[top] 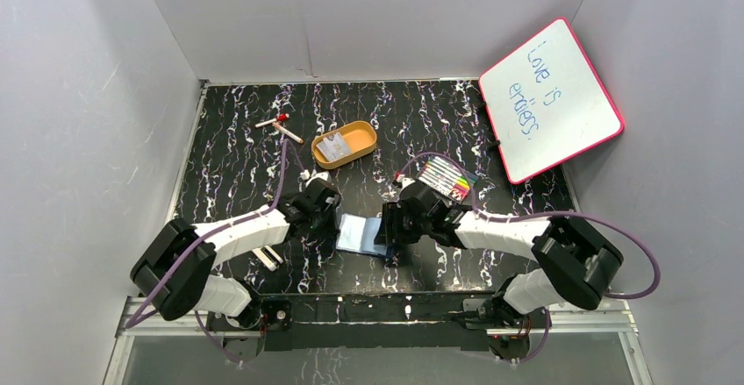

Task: Put the credit cards into the card holder
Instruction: Open the card holder at the center of the board, then pick up the credit card from the storage box.

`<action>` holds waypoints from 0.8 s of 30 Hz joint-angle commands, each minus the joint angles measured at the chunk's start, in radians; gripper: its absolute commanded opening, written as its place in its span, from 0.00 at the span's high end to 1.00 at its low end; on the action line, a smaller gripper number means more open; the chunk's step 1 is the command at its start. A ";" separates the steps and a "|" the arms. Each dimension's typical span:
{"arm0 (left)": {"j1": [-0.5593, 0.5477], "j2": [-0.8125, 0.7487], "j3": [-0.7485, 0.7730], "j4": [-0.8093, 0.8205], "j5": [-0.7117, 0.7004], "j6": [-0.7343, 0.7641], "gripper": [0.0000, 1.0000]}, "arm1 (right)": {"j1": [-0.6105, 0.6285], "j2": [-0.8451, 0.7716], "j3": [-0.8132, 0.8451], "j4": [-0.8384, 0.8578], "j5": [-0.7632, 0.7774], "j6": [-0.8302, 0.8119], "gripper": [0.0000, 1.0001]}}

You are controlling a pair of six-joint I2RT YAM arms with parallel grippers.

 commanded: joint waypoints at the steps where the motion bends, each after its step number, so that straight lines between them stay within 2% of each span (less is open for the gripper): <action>1: -0.005 -0.071 -0.052 0.044 0.045 -0.085 0.85 | -0.011 0.047 0.045 0.001 0.041 -0.038 0.45; 7: -0.005 -0.124 -0.105 0.081 0.056 -0.143 0.84 | -0.042 0.109 0.096 -0.030 0.066 -0.110 0.45; 12: -0.005 -0.169 -0.113 0.076 0.045 -0.142 0.83 | -0.045 0.100 0.136 -0.097 0.090 -0.162 0.44; 21: -0.005 -0.327 -0.036 -0.061 -0.056 -0.110 0.58 | -0.046 -0.049 0.216 -0.242 0.071 -0.190 0.36; 24: -0.005 -0.387 -0.003 -0.124 -0.096 -0.106 0.54 | -0.046 -0.082 0.272 -0.289 0.068 -0.204 0.34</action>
